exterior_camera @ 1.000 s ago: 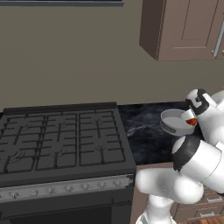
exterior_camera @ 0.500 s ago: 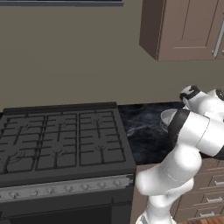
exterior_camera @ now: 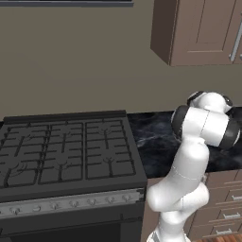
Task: Turn on the sink faucet. Then move the tomato from the counter to the sink. Turn off the sink. Move the vegetable from the sink to the pot next to the stove. Finally move the pot to the front right burner.
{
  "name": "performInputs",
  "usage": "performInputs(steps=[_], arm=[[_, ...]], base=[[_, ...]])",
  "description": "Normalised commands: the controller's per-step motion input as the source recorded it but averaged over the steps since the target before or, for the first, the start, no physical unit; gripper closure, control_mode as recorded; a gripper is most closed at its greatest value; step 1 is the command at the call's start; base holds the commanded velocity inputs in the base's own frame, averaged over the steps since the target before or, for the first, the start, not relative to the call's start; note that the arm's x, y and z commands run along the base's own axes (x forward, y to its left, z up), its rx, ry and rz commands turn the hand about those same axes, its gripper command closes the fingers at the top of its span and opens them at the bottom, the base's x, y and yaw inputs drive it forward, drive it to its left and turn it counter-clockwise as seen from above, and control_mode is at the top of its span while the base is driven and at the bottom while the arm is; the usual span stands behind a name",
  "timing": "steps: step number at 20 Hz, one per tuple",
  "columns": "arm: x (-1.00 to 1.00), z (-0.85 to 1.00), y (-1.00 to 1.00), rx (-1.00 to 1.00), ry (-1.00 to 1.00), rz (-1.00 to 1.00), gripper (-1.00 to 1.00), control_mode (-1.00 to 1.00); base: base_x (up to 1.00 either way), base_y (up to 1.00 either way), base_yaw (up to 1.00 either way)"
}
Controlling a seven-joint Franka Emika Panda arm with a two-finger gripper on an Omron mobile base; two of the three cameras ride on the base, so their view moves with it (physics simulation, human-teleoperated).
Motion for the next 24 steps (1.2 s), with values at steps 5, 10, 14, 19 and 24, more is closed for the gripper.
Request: performInputs(steps=[5,10,14,19,24], arm=[[0.36,-0.27,-0.14,0.00,0.05,0.00,1.00,-1.00],[0.24,-0.35,-0.07,0.00,0.01,0.00,1.00,-1.00],[0.28,-0.28,-0.01,0.01,0.01,0.00,1.00,-1.00],[0.27,-0.32,0.00,0.01,0.01,0.00,1.00,-1.00],[0.17,-0.29,0.00,0.01,0.03,-0.01,-1.00,-1.00]], base=[[0.00,0.00,0.00],[0.00,0.00,0.00],[0.00,0.00,0.00],[0.00,0.00,0.00],[0.00,0.00,0.00]])
